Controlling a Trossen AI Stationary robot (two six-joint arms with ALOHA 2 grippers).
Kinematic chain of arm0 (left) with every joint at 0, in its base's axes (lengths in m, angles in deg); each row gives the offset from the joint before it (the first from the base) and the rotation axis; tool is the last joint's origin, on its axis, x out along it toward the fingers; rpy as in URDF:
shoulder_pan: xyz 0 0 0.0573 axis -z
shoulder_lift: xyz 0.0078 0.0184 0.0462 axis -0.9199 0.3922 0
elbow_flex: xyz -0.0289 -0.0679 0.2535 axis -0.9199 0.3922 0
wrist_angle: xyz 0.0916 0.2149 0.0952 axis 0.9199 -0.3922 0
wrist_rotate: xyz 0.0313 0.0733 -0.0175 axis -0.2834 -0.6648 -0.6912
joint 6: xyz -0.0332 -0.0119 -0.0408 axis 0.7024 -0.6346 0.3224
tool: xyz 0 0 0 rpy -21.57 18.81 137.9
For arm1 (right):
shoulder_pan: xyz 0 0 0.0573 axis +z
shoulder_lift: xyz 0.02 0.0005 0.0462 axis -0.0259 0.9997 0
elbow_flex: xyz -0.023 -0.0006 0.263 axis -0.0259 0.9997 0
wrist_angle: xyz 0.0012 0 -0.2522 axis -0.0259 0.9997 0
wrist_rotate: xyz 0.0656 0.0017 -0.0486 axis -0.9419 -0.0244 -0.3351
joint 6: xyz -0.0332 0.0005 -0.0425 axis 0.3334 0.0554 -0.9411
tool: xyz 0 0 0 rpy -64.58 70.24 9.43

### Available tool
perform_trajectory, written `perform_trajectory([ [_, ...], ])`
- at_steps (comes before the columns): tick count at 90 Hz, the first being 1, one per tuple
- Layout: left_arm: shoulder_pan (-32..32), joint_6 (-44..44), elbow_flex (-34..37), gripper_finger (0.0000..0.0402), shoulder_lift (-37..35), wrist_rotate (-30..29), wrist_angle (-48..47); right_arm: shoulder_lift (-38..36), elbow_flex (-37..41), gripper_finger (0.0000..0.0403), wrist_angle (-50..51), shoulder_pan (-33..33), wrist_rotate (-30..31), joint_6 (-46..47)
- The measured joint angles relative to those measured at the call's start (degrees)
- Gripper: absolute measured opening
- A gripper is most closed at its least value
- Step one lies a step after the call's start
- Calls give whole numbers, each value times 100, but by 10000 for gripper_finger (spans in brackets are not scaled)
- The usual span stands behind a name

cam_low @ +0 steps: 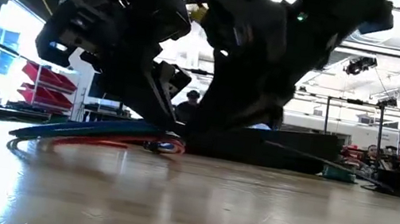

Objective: Ziptie cables
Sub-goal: Wrap the black zip tie around the cables

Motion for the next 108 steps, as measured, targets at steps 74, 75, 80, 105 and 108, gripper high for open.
perform_trajectory([
  [74, -37, 101, 230, 1, 0, -72, 128, -1491, 19, 201, 1362, 382, -393, 318],
  [75, -37, 101, 230, 1, 0, -72, 127, -1462, 19, 206, 1263, 365, -315, 222],
  [80, -35, 101, 230, 1, 0, -70, 132, -1257, 18, 229, 737, 297, 61, -190],
  [105, -28, 106, 230, 1, 0, -68, 144, -31, 22, 216, -707, -250, 510, -786],
  [108, -28, 106, 230, 1, 0, -68, 147, 51, 22, 208, -774, -287, 492, -844],
])
